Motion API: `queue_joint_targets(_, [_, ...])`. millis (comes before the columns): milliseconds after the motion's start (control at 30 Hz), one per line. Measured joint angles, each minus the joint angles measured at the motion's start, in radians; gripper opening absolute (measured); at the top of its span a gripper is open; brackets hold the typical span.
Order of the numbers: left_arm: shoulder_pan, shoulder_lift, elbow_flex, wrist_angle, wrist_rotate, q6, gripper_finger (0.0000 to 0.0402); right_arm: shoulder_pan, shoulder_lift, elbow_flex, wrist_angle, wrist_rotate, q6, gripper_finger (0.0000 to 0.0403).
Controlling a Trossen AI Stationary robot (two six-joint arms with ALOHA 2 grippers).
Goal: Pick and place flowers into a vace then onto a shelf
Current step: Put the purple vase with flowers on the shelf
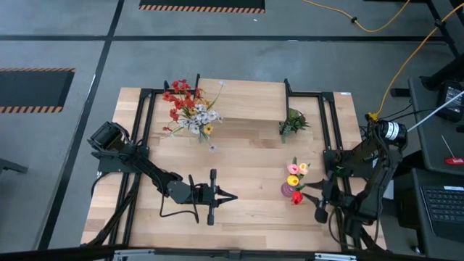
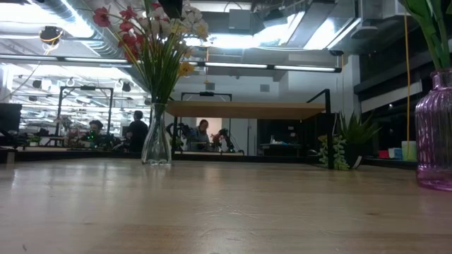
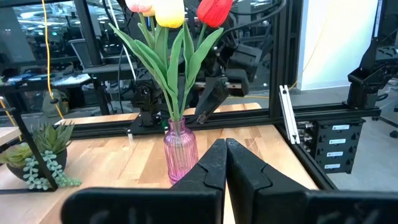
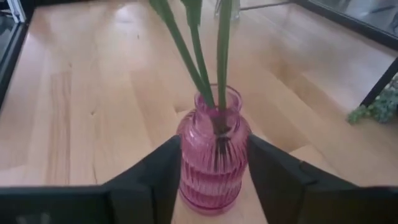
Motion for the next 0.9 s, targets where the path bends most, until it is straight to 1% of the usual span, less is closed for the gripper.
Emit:
queue_joint_targets(133, [0.0,0.0,0.0,0.0,0.0,0.0,0.0005,-0.002,0.001,-0.022,0.027,0.001,-0.001,0.0214])
queue_joint_targets(200, [0.0,0.0,0.0,0.0,0.0,0.0,0.0003,-0.012,0.001,-0.022,0.024,0.003,-0.028,0.0233])
queue_joint_targets(367, [0.0,0.0,0.0,0.0,0.0,0.0,0.0002,-0.053,0.001,-0.022,0.032,0.004,-0.077,0.0264])
queue_joint_targets(567, [0.0,0.0,0.0,0.0,0.0,0.0,0.0005,-0.068,0.012,-0.022,0.057,0.008,-0.085,0.0273])
queue_joint_targets(733, [0.0,0.0,0.0,0.0,0.0,0.0,0.0001,-0.072,0.012,-0.022,0.071,0.044,-0.083,0.0272])
queue_joint_targets(900, [0.0,0.0,0.0,0.0,0.0,0.0,0.0005,-0.112,0.014,-0.022,0.079,0.041,-0.087,0.0271])
